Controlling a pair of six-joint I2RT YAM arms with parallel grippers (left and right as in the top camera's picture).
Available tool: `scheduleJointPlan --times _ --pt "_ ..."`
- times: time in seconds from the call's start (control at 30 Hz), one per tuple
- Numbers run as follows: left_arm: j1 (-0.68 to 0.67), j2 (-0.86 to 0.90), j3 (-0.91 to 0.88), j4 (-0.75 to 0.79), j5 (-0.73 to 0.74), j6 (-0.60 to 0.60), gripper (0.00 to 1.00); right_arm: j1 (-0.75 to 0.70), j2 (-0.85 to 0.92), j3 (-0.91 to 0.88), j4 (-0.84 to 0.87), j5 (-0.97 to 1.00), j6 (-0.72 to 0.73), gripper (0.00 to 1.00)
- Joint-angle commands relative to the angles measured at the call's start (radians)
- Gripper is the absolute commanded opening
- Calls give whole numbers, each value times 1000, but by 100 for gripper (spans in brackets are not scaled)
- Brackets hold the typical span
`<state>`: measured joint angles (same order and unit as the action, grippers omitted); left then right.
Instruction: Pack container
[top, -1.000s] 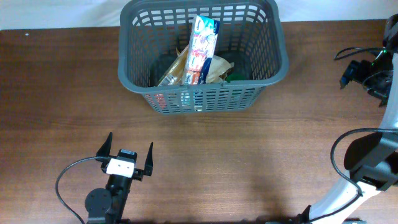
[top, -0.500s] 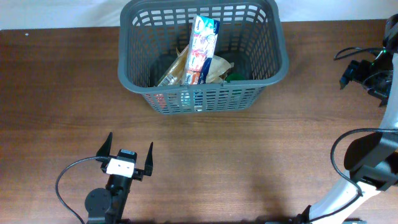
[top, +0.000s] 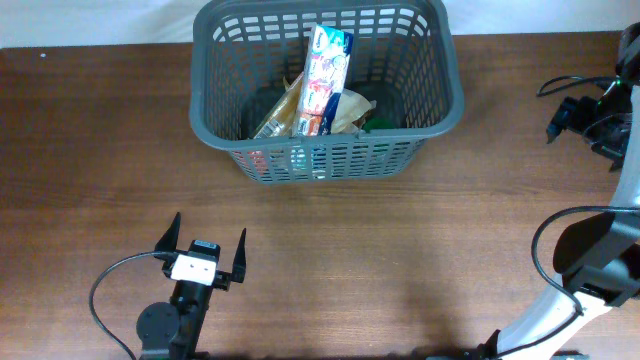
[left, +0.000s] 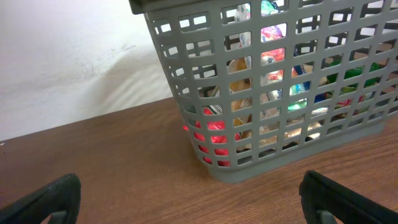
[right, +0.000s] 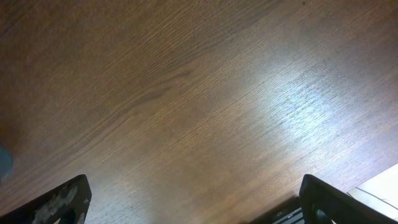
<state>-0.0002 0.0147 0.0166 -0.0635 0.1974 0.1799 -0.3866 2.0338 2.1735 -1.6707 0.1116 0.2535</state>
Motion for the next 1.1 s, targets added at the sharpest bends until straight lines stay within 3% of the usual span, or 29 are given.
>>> scheduleJointPlan --times 0.0,0.37,0.77,1.07 --pt "5 -10 -8 -1 -11 17 99 -6 2 -5 3 2 -3 99" --pt "5 -10 -8 -1 -11 17 99 -6 -8 -4 22 41 -14 99" --pt "5 -10 -8 -1 -11 17 99 51 -180 -4 335 127 -14 99" --pt "5 -10 -8 -1 -11 17 99 154 -348 -4 397 137 -14 99"
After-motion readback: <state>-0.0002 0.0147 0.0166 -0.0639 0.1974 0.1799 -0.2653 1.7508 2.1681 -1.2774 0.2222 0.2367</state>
